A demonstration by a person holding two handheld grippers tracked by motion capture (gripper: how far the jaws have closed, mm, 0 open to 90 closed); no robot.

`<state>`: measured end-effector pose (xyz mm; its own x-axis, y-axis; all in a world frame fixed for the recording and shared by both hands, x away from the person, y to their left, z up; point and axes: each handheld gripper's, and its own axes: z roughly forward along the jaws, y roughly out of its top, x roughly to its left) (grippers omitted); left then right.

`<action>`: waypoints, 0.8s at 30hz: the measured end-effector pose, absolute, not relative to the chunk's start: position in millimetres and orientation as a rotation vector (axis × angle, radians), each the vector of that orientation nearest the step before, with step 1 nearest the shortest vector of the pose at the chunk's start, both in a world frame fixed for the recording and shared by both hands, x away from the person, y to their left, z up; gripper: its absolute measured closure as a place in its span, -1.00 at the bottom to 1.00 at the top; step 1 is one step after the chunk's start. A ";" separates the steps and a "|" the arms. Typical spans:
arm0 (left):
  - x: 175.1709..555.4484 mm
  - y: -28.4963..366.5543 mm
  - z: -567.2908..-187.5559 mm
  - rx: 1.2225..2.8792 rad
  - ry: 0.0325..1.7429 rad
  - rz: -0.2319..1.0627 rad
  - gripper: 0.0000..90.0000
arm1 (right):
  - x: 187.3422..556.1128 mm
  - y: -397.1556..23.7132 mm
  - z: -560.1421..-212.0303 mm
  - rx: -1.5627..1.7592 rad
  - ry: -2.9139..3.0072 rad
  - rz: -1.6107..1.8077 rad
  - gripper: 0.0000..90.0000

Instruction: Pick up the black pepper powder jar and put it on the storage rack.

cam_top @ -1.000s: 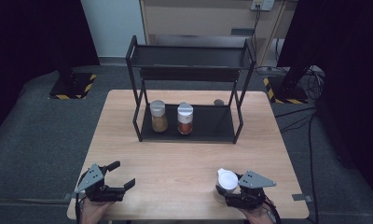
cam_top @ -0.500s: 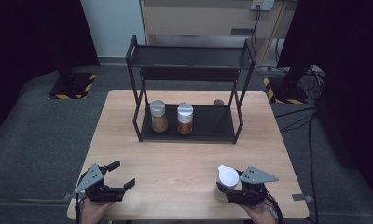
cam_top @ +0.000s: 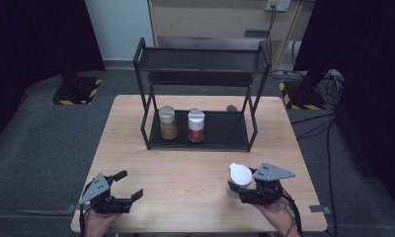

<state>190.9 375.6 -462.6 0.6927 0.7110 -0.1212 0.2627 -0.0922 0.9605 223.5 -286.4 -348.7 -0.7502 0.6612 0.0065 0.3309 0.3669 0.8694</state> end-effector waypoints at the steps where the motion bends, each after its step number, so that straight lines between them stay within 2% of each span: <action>1: 190.9 375.8 -462.8 1.665 0.799 0.450 -0.90 | 225.8 -286.2 -347.5 0.871 2.289 1.338 -0.31; 24: 190.8 376.7 -463.4 1.659 0.802 0.449 -0.91 | 277.4 -267.5 -327.4 0.887 2.255 1.335 -0.31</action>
<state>190.8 376.7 -463.4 0.6902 0.7123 -0.1275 0.2639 -0.0838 0.9609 277.4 -267.5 -327.4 -0.7325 0.6808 0.0004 0.3277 0.3521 0.8767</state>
